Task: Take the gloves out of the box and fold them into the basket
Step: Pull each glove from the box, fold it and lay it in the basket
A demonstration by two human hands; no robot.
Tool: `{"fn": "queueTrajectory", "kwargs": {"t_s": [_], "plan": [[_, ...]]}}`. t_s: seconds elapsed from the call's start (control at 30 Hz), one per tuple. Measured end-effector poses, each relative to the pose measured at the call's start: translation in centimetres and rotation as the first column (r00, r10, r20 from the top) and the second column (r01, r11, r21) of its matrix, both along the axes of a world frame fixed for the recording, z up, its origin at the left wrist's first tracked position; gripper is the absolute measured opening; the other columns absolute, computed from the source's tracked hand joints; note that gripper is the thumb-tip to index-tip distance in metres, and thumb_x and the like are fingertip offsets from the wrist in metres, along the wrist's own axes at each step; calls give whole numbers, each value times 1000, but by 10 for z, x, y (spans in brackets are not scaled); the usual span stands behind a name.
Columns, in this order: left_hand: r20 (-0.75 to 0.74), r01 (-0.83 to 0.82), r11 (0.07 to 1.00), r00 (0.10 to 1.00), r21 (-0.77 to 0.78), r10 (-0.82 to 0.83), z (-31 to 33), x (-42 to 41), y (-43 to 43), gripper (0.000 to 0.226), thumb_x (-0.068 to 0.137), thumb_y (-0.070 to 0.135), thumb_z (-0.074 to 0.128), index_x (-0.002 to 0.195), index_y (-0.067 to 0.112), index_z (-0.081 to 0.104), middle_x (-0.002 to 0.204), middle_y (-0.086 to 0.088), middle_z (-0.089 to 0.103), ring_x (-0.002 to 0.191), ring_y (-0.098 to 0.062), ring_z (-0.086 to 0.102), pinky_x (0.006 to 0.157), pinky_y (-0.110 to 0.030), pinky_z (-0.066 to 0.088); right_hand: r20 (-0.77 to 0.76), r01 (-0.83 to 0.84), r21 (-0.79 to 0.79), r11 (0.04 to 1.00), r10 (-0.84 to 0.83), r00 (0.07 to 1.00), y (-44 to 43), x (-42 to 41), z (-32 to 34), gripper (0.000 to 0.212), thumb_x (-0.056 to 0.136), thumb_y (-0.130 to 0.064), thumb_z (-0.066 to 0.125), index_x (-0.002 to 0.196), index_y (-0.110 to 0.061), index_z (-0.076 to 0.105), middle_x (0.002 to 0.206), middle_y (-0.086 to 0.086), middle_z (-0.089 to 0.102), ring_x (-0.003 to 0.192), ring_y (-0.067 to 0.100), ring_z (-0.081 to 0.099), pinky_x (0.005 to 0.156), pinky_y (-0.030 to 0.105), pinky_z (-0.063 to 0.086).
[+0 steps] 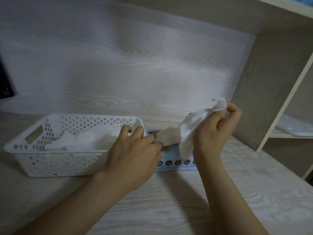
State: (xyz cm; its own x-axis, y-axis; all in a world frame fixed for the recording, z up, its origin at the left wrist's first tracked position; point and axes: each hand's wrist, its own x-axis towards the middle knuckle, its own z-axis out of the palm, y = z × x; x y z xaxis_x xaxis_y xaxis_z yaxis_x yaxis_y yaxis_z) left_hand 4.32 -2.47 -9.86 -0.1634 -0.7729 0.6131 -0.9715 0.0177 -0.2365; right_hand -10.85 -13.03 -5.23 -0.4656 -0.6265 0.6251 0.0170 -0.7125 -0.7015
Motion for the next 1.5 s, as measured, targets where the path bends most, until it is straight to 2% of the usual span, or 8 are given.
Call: {"fn": "queueTrajectory", "kwargs": {"t_s": [0.17,0.5,0.7,0.83,1.13,1.27,1.37,1.5], "plan": [[-208,43,994,976,-104,-64,9,-7,8,41,95,62,45,94,30,72,83,15,64,94,-19,50,99,-45,37,-135,-337,168,926,360,923,5,8,-2,17,114,-28,46,112,-14,56,55,-11,47,50,5,42,49,24,38],[-527,225,934,778,-277,-343,20,-8,13,57,111,53,18,104,21,64,95,15,60,89,-10,56,89,-36,41,50,-800,308,515,831,554,12,7,0,12,105,-5,49,102,-8,60,84,18,56,75,30,51,65,35,44],[-593,162,955,754,-248,-282,17,-9,12,15,101,46,53,101,31,55,91,19,63,85,-5,58,80,-28,45,30,-831,394,393,898,439,11,3,-2,9,83,-15,52,80,-10,58,94,18,64,85,35,55,73,46,46],[-678,139,958,681,-253,-277,16,-9,14,40,88,38,78,110,35,45,96,13,66,88,-9,64,73,-33,56,77,-897,342,279,944,322,16,4,-1,9,77,-10,49,73,-7,56,99,11,64,91,32,58,79,41,48],[-731,158,910,549,-384,-404,25,1,16,16,86,31,83,97,26,73,93,19,71,93,-7,69,82,-25,55,193,-786,470,402,822,536,10,2,-1,25,93,-18,42,72,-15,54,86,13,66,85,33,54,82,45,41],[-691,187,877,551,-443,-467,25,3,16,13,100,25,68,105,19,78,96,16,75,94,-6,71,83,-24,56,-217,-631,466,620,772,597,15,-2,0,35,92,-40,67,82,-6,63,90,7,74,85,22,70,74,38,52],[-703,157,872,534,-463,-469,26,6,16,18,101,18,66,115,21,77,101,15,76,97,-3,72,84,-22,57,-447,-624,416,662,746,494,21,1,-3,36,79,-21,94,99,-8,68,92,6,74,85,23,73,75,40,60],[-726,107,847,466,-521,-505,29,9,19,22,104,20,64,122,23,75,101,15,77,91,-8,75,75,-28,61,-542,-652,360,667,719,436,22,1,-5,33,80,2,78,107,-13,68,91,14,75,84,38,73,72,53,61]]}}
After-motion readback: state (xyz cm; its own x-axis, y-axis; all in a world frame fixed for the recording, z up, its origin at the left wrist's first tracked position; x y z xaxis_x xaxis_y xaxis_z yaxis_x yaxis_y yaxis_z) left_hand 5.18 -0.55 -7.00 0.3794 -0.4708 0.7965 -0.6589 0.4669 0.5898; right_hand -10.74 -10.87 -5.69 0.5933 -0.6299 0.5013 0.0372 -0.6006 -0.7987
